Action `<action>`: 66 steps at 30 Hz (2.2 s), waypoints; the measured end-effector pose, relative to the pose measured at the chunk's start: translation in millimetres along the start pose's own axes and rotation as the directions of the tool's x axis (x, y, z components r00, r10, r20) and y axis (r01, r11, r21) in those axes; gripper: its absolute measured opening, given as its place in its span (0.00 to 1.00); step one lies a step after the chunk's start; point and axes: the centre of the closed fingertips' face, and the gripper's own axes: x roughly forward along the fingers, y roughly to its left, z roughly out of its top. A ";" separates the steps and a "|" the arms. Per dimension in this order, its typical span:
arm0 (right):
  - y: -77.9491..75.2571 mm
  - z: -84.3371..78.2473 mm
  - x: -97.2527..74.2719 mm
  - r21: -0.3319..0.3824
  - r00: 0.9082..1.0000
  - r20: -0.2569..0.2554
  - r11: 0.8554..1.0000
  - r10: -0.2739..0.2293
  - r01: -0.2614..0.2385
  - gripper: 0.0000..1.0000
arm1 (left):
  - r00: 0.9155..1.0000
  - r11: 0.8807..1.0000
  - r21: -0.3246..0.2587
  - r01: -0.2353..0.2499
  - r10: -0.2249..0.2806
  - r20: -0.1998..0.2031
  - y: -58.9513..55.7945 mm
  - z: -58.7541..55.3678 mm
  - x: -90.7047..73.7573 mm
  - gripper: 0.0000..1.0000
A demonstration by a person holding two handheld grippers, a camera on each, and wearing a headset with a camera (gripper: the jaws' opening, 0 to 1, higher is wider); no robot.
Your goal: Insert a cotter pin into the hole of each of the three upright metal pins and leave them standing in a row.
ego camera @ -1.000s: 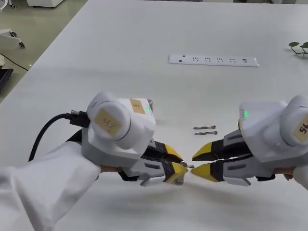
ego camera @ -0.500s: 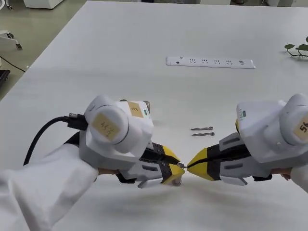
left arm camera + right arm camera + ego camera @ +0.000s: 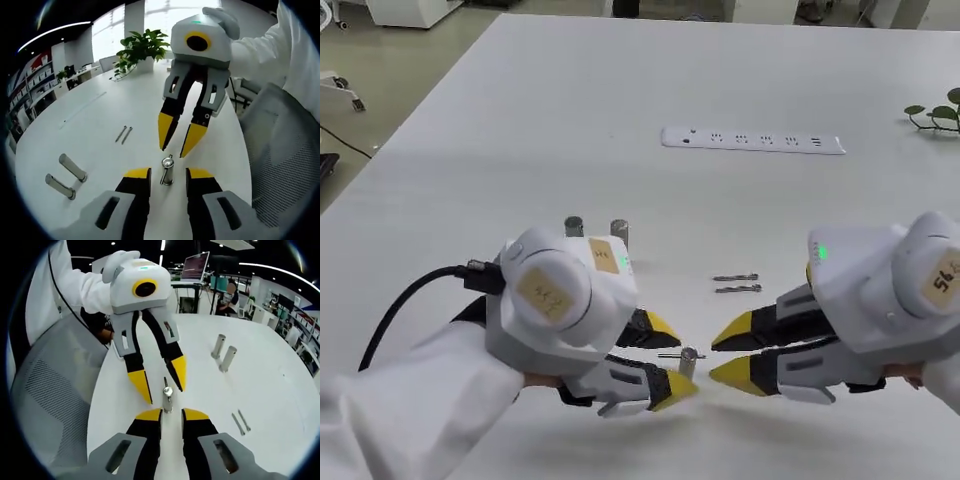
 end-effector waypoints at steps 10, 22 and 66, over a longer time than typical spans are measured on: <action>-2.7 1.6 -2.4 0.022 0.999 0.008 0.999 -0.044 0.044 0.22 | 0.992 0.990 -0.115 -0.084 0.094 0.086 3.3 -5.4 -16.1 0.57; 0.8 5.6 5.3 0.063 0.999 0.023 0.998 -0.023 0.022 0.27 | 0.971 0.959 -0.263 -0.108 0.159 0.180 -4.2 -0.8 -28.3 0.99; 8.9 6.2 37.1 0.050 0.996 -0.030 0.996 0.081 -0.079 0.08 | 0.952 0.933 -0.260 -0.250 0.286 0.108 8.6 -36.4 -71.0 0.99</action>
